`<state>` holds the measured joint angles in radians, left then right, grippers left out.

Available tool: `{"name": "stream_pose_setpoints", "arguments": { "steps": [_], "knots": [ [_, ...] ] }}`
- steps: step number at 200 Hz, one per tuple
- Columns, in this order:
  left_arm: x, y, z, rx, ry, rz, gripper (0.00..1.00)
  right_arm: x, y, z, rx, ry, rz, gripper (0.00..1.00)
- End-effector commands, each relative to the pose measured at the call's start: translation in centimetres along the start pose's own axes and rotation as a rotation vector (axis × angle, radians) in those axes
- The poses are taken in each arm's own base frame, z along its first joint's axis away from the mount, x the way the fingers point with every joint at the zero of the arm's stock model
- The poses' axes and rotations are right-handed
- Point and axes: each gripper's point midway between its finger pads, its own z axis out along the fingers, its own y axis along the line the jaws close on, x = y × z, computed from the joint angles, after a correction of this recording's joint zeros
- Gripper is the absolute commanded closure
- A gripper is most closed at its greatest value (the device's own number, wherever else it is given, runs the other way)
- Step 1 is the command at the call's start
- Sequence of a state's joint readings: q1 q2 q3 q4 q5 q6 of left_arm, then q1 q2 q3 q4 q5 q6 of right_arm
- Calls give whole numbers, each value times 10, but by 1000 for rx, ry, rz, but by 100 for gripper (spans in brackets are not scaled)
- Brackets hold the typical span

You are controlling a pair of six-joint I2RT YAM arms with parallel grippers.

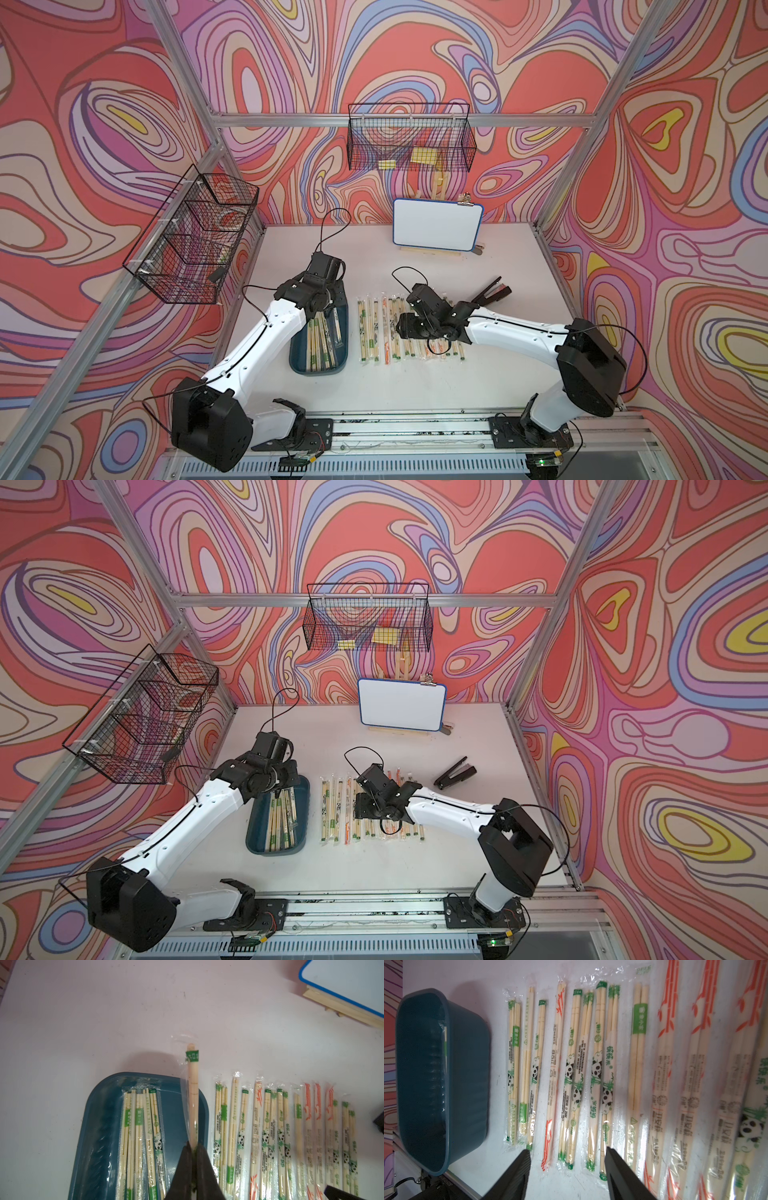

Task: Take the paired disposable chopsticks out of the storage box
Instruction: Pick up the paired disposable chopsticks from the storage box, then place the paired disposable chopsticks at the center of the board.

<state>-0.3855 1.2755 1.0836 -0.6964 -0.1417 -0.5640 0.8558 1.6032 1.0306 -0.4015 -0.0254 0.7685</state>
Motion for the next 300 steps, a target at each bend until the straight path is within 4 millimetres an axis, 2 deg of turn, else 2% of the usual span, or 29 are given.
{"name": "stream_pose_setpoints", "arguments": {
  "steps": [1,23,57,90,121,165,218,264,284,300],
  "knots": [
    [8,-20,2,31,28,59,100,-4,3,4,-9,-4,5,37],
    [19,-40,14,54,56,78,100,-2,0,3,-6,-2,4,38],
    [38,-51,42,42,99,73,100,3,-3,2,-7,4,13,38],
    [54,-44,68,-4,129,66,100,10,-1,4,-33,18,33,38],
    [67,-29,84,-76,147,85,100,14,6,7,-40,27,25,38],
    [78,-19,99,-122,162,108,100,19,17,10,-47,37,4,38],
    [82,-18,111,-129,175,116,100,23,16,11,-39,43,2,38],
    [82,-19,115,-130,185,113,89,23,15,11,-35,43,2,38],
    [81,-19,115,-128,186,113,74,24,14,12,-33,45,1,38],
    [80,-20,113,-126,183,118,68,24,14,12,-35,44,3,38]
  ]
}}
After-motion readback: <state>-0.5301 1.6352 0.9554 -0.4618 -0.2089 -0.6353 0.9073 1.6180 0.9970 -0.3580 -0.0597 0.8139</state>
